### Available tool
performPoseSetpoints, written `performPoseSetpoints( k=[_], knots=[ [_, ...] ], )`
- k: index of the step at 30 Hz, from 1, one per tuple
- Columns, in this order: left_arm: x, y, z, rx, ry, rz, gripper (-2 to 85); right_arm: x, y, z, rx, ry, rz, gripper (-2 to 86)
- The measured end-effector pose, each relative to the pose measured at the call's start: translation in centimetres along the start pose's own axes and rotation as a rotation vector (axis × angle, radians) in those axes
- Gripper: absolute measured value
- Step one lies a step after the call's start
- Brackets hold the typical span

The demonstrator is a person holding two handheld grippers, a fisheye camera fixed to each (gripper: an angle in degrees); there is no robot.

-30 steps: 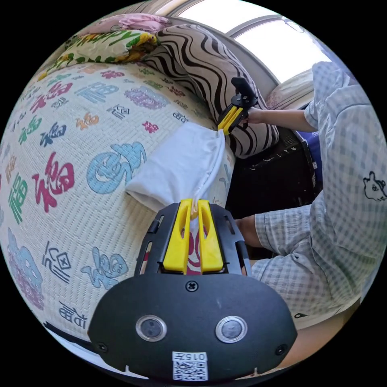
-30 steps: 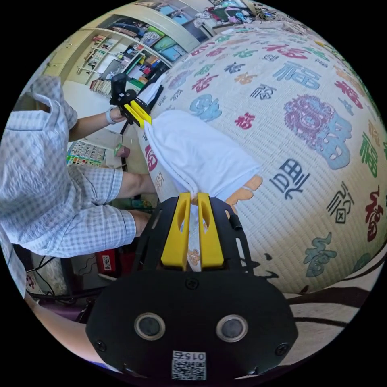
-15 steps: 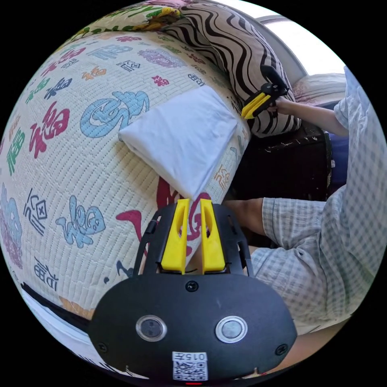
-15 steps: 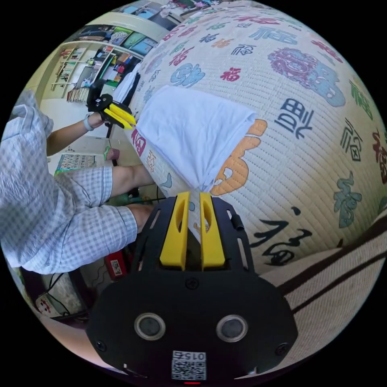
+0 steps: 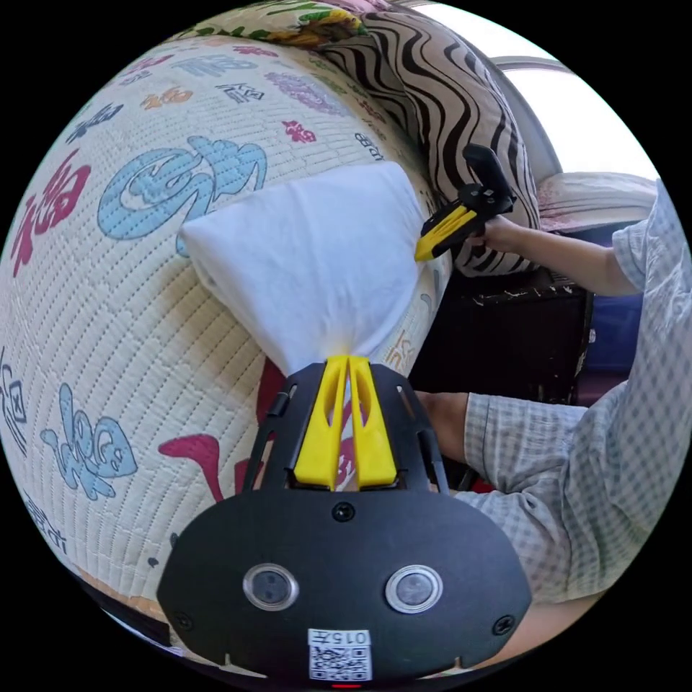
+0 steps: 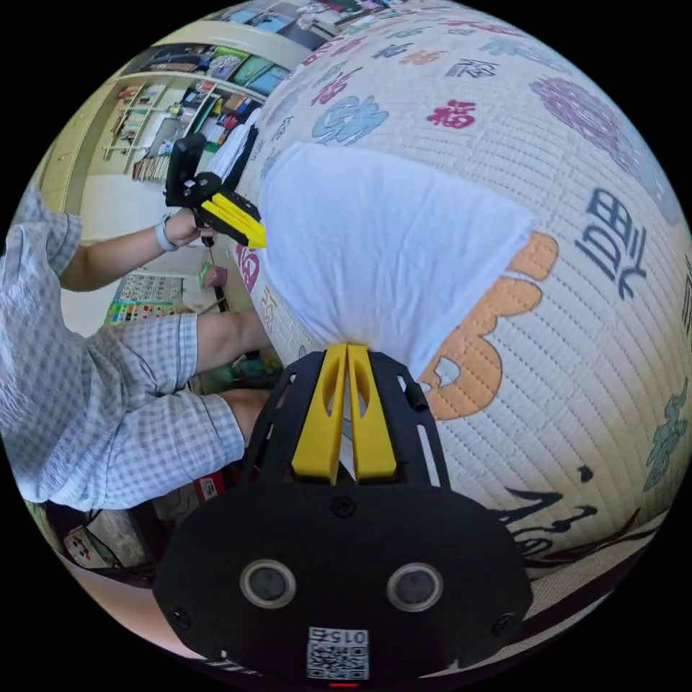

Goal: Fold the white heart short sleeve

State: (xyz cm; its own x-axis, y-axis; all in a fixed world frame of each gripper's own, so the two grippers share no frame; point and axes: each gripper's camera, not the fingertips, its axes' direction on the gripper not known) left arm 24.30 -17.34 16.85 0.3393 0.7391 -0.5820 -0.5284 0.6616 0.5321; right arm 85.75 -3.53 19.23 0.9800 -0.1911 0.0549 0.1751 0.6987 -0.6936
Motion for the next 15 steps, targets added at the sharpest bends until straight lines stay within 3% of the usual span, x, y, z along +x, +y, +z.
performPoseSetpoints(
  k=[3,8,15],
  knots=[
    [-1.0,0.6,-2.8,0.024,0.039,-0.043,0.1,0.1,1.3,-1.9,0.073,-0.045,0.068,0.8],
    [-6.4,1.3,-10.4,0.303,0.135,-0.291,9.0,2.6,2.4,-7.6,0.326,-0.093,0.260,8.1],
    [-10.2,-1.2,-10.0,0.273,0.316,-0.388,9.3,5.3,0.5,-7.2,0.331,-0.290,0.368,7.6]
  ],
)
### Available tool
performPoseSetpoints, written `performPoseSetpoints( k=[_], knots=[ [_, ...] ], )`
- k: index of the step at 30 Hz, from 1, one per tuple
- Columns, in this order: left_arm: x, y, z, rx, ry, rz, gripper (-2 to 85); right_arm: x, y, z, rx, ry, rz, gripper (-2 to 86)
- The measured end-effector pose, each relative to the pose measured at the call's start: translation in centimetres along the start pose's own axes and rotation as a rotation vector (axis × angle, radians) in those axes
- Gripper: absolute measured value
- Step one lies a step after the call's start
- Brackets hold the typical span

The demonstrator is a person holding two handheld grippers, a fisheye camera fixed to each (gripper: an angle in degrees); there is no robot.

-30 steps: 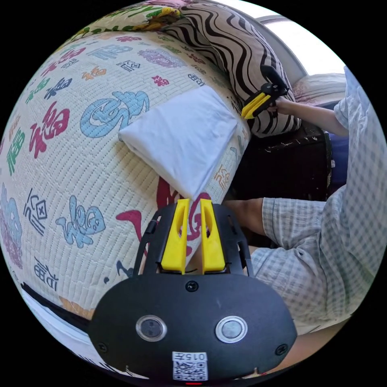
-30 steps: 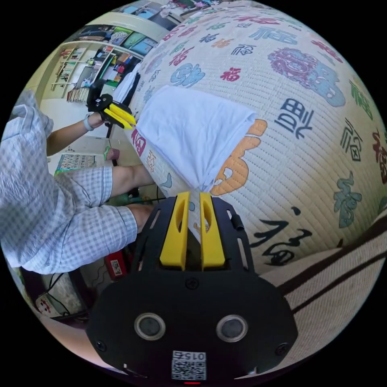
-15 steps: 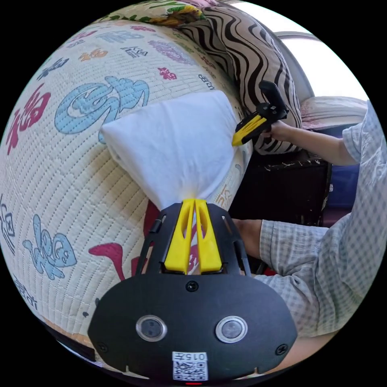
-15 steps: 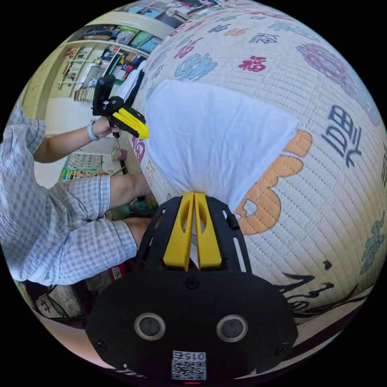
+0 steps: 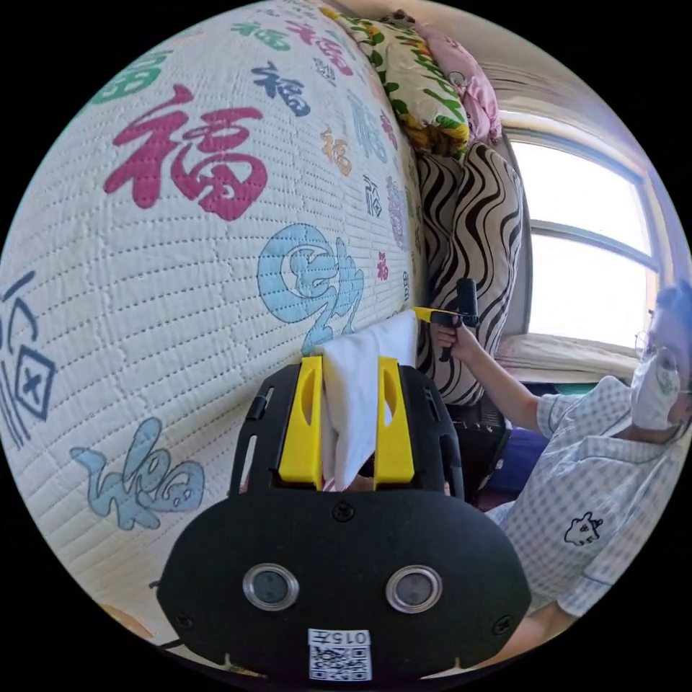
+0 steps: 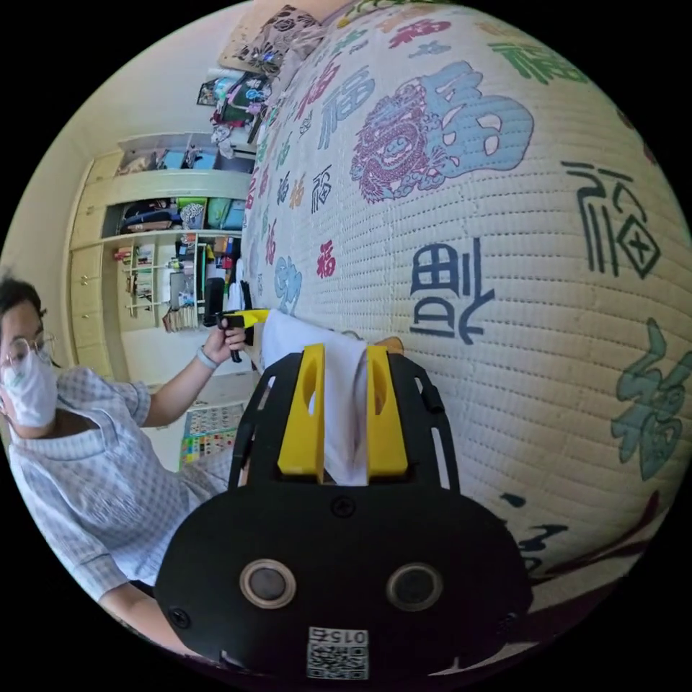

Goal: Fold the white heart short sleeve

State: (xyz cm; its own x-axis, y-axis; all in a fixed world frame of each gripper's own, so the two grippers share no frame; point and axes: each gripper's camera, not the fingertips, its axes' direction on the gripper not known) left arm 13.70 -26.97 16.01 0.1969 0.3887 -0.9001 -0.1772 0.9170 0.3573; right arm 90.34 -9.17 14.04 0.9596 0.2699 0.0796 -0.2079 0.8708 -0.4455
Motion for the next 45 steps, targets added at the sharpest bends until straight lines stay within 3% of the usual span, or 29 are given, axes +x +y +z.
performPoseSetpoints(
  k=[4,8,12,16,22,39,45],
  knots=[
    [-0.7,0.8,-2.1,0.023,0.012,-0.030,2.1,-0.8,0.1,-0.1,-0.059,0.027,0.010,2.5],
    [-0.7,2.0,-4.0,0.059,-0.012,-0.047,0.4,-2.0,0.7,-1.2,-0.066,0.095,0.013,1.3],
    [0.5,3.2,-5.5,0.072,-0.022,-0.002,1.8,-4.0,1.4,-1.8,-0.062,0.099,-0.064,2.5],
    [1.6,6.6,-8.6,0.041,-0.019,0.049,8.5,-5.8,3.9,-4.2,-0.067,0.007,-0.140,6.3],
    [0.7,11.7,-10.6,-0.023,0.034,0.043,13.1,-7.9,6.6,-4.7,-0.247,0.058,-0.211,12.3],
    [4.9,17.7,-15.0,-0.005,0.179,0.130,11.5,-16.8,6.3,-9.0,-0.266,-0.156,-0.217,13.1],
    [6.2,20.5,-17.8,-0.039,0.222,0.117,6.2,-22.0,6.0,-10.5,-0.240,-0.200,-0.201,4.8]
  ],
)
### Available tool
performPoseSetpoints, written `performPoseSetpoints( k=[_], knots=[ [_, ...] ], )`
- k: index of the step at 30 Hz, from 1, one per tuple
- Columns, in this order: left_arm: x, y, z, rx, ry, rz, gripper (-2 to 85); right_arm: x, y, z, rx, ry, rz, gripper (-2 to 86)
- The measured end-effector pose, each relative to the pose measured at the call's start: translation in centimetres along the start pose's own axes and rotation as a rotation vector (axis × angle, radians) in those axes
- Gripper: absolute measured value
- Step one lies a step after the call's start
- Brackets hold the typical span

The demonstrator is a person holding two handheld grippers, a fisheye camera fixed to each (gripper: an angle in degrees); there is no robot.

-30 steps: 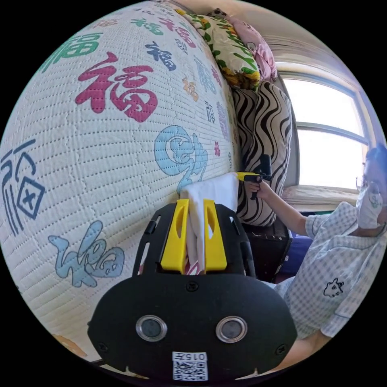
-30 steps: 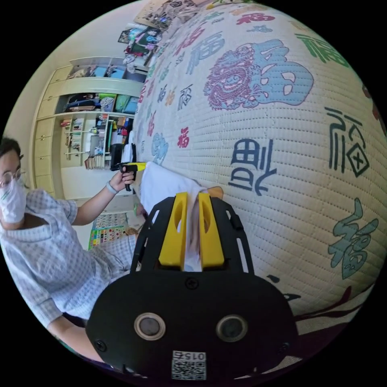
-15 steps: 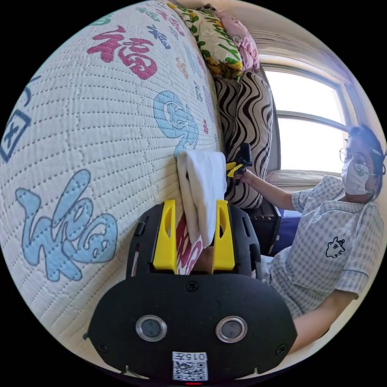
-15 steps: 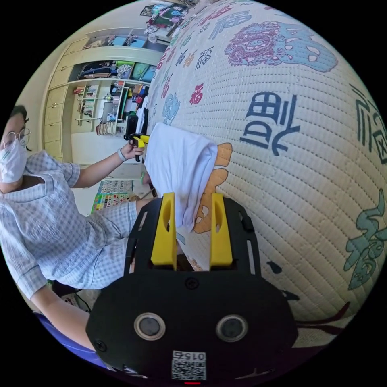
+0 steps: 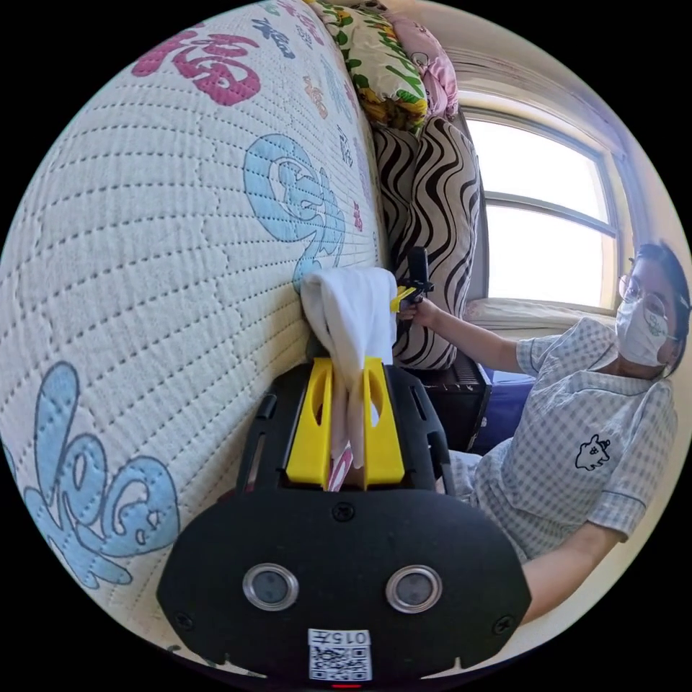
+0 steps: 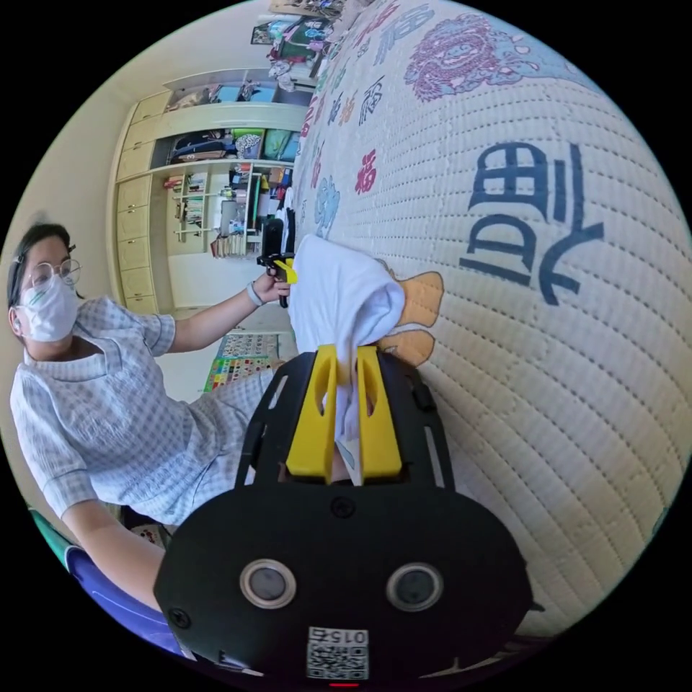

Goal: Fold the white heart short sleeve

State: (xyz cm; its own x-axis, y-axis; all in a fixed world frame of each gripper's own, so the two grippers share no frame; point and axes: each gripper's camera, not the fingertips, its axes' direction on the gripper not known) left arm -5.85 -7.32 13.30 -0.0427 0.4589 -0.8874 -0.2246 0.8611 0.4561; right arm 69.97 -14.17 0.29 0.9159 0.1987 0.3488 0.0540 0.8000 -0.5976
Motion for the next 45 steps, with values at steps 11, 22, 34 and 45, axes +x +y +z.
performPoseSetpoints(
  k=[11,22,34,45],
  knots=[
    [9.1,16.3,-12.9,0.315,0.035,-0.061,4.2,-21.8,-10.8,-0.8,-0.142,0.118,-0.060,1.2],
    [17.0,43.1,-28.6,1.067,-0.048,-0.282,4.0,-49.7,-42.5,18.1,-0.820,0.165,-0.467,1.0],
    [15.9,56.1,-31.4,1.582,-0.020,-0.490,3.8,-71.2,-59.3,44.1,-1.374,0.439,-0.681,1.3],
    [17.3,61.3,-30.4,1.486,0.059,-0.565,4.5,-71.5,-60.3,45.4,-1.381,0.426,-0.452,4.3]
  ],
)
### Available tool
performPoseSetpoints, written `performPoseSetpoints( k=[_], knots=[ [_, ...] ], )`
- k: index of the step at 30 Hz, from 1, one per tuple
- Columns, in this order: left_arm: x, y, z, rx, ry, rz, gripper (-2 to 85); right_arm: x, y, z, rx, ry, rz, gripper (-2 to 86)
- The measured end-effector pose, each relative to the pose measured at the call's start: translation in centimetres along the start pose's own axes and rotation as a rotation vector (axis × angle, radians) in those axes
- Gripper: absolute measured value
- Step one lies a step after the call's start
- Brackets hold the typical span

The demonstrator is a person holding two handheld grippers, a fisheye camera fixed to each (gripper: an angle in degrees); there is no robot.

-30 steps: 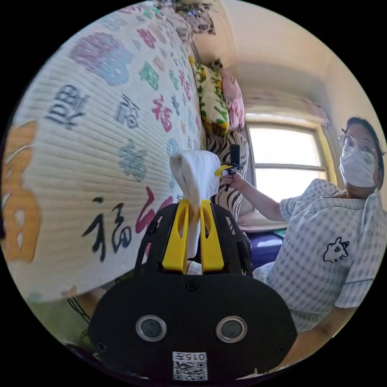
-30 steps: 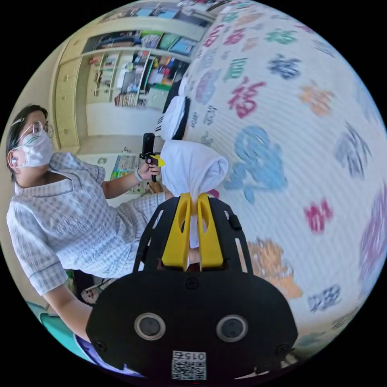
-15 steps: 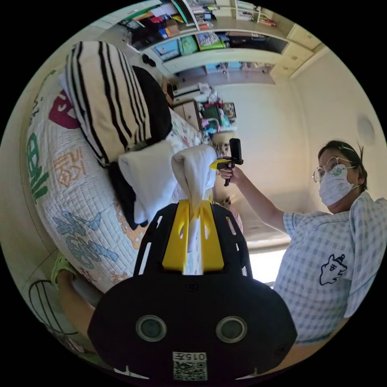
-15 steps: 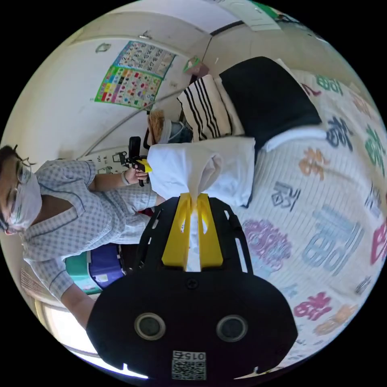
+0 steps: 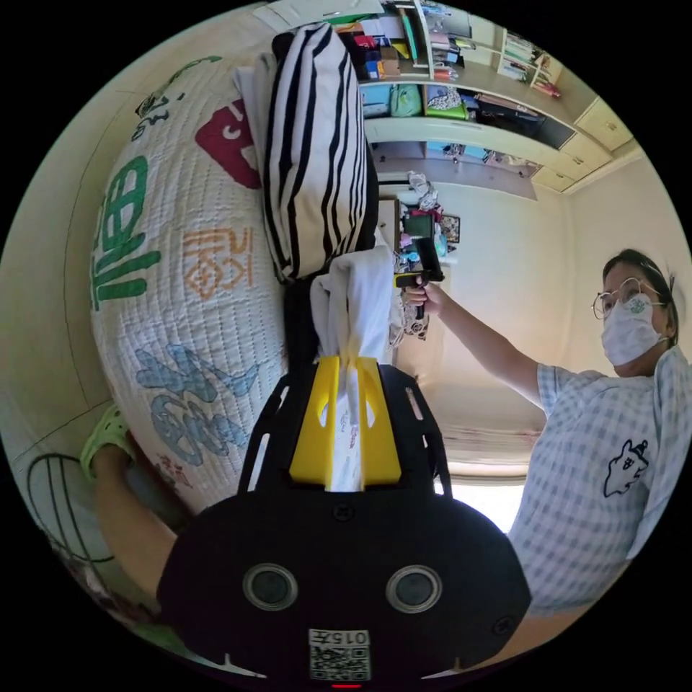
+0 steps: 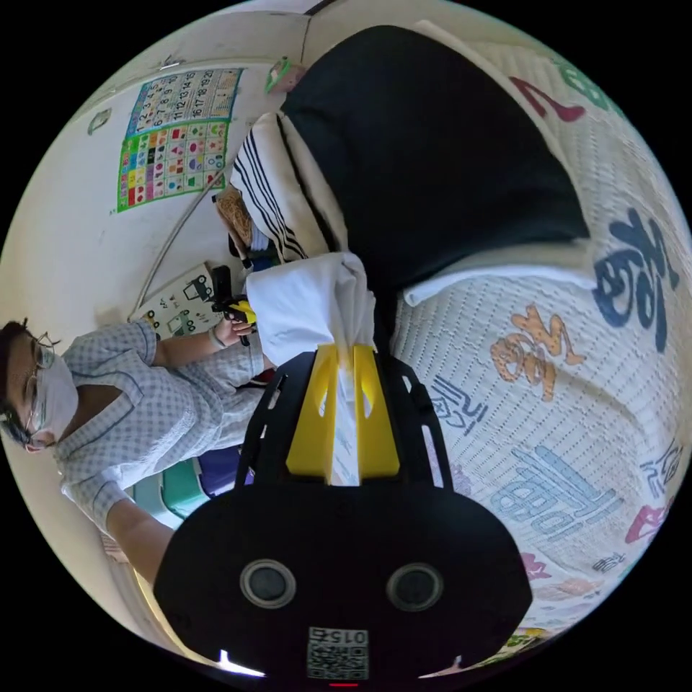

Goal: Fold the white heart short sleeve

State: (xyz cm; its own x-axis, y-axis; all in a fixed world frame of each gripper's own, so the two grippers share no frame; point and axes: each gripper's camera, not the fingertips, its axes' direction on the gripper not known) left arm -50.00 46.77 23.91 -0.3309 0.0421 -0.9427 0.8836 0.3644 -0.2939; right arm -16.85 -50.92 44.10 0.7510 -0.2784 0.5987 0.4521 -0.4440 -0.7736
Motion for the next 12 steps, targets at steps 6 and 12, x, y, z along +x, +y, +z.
performPoseSetpoints(
  k=[6,12],
  knots=[
    [2.6,-2.7,-8.0,0.076,-0.260,0.094,6.9,-5.9,3.2,-2.0,0.225,0.227,-0.035,4.7],
    [3.8,-7.0,-10.1,0.250,-0.298,0.158,10.9,-15.3,-2.0,2.8,0.327,0.477,-0.206,8.7]
  ],
)
